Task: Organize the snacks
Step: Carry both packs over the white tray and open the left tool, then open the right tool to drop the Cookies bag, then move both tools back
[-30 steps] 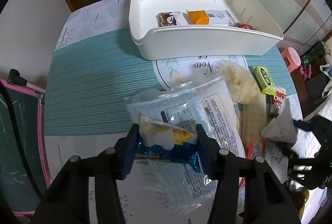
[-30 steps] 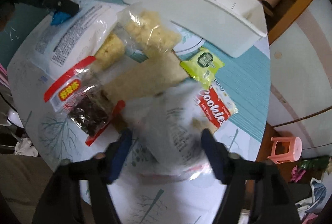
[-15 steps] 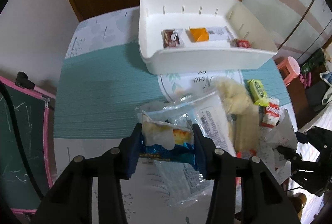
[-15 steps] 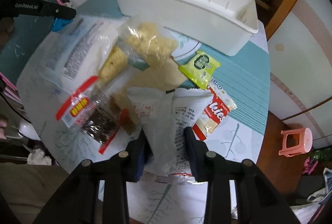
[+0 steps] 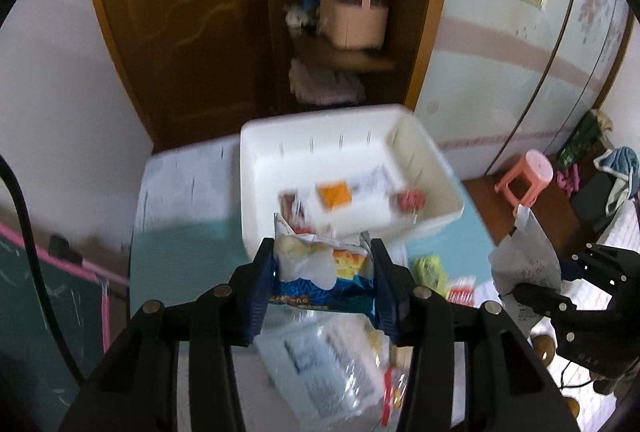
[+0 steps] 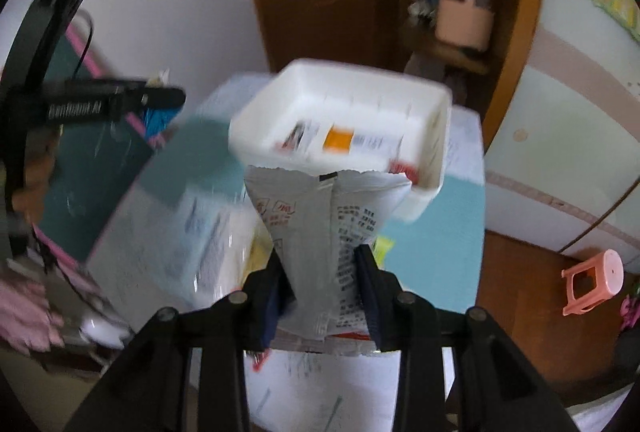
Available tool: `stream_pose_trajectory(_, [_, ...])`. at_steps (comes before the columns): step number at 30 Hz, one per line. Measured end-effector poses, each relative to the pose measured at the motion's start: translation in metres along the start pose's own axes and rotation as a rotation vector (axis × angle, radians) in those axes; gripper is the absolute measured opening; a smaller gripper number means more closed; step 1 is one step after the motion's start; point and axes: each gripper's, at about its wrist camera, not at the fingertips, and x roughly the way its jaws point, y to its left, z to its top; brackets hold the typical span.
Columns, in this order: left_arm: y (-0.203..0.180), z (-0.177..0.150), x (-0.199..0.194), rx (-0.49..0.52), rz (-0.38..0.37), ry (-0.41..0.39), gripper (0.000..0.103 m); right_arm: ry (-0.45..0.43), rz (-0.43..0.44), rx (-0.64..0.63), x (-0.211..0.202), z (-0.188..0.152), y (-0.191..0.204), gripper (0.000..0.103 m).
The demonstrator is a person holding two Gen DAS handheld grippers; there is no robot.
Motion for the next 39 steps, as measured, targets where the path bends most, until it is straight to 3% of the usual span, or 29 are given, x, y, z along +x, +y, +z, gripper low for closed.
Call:
stream_pose_trajectory(6, [-0.005, 0.054, -0.003, 0.000, 0.003, -0.053, 0.045, -0.089, 0.011, 0.149, -0.021, 0.058, -0.028, 0.035])
stream_pose_trajectory(14, [-0.001, 0.092, 0.021, -0.023, 0.001, -0.069, 0.045, -0.153, -0.008, 0.308, -0.016, 0.112, -0.055, 0.035])
stream_pose_trajectory(31, [0.021, 0.111, 0.106, -0.087, -0.024, 0.023, 0.048, -0.082, -0.069, 0.370, 0.065, 0.161, -0.074, 0.036])
stream_pose_trajectory(34, [0.025, 0.110, 0.114, -0.094, -0.014, 0.027, 0.058, -0.058, -0.078, 0.370, 0.079, 0.164, -0.074, 0.037])
stream_pose_trajectory(36, [0.028, 0.110, 0.119, -0.105, -0.009, 0.030, 0.075, -0.037, -0.080, 0.371, 0.089, 0.166, -0.074, 0.037])
stream_pose_trajectory(39, [0.035, 0.108, 0.122, -0.130, -0.015, 0.031, 0.088, -0.001, -0.087, 0.362, 0.100, 0.168, -0.071, 0.043])
